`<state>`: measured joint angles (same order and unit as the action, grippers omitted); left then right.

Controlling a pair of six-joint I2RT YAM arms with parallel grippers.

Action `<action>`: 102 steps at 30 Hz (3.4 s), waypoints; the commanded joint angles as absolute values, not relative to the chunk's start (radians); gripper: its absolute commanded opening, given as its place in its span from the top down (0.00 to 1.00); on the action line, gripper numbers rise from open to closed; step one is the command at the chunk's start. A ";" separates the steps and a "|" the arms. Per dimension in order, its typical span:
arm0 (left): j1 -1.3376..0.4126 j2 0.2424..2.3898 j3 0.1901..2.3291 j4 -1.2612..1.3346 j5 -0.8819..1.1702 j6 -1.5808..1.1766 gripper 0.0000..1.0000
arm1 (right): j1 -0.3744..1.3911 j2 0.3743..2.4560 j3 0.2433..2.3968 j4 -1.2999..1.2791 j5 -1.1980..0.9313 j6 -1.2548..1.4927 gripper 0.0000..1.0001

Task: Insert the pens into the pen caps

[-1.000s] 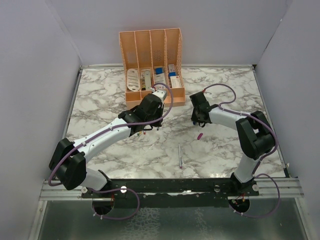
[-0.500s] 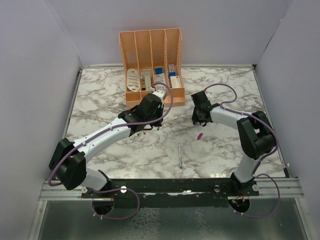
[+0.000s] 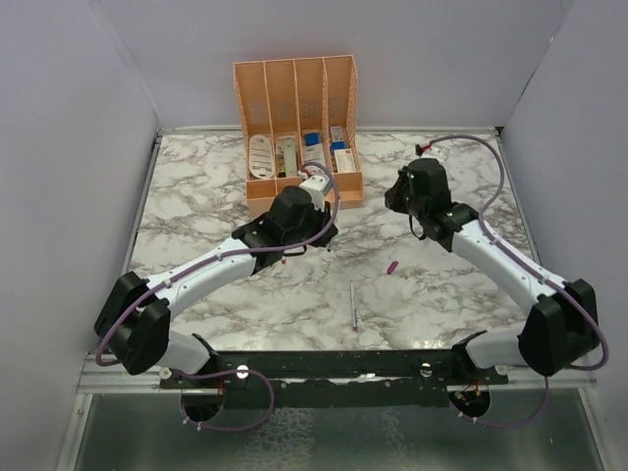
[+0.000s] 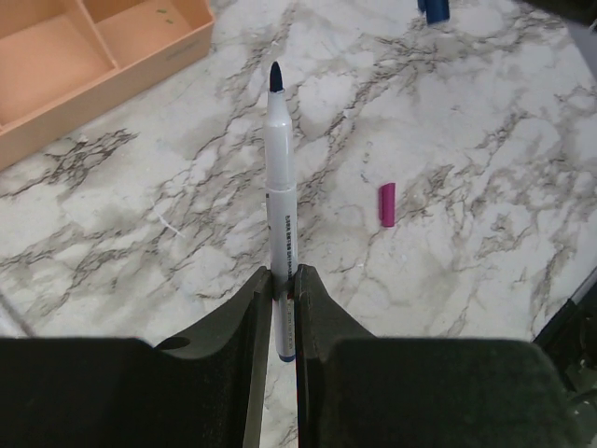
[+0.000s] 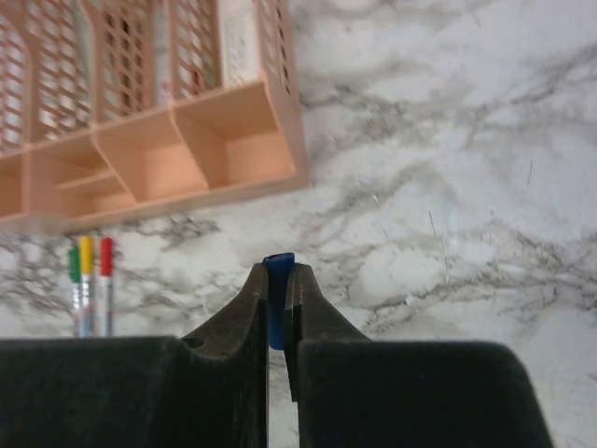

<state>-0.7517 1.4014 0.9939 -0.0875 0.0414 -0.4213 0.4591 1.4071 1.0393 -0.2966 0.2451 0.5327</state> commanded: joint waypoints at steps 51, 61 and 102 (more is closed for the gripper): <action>-0.794 1.533 1.030 0.471 0.557 -0.612 1.00 | 0.464 0.899 0.666 0.430 -0.043 0.534 0.99; -0.793 1.534 1.033 0.475 0.547 -0.615 1.00 | 0.465 0.902 0.661 0.422 -0.046 0.532 0.99; -0.792 1.517 0.986 0.479 0.542 -0.630 1.00 | 0.464 0.956 0.697 0.433 -0.034 0.486 0.99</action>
<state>-0.7876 1.5402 0.9962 0.4400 0.5491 -0.6239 0.4591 0.9474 0.6563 0.4057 -0.0402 0.5144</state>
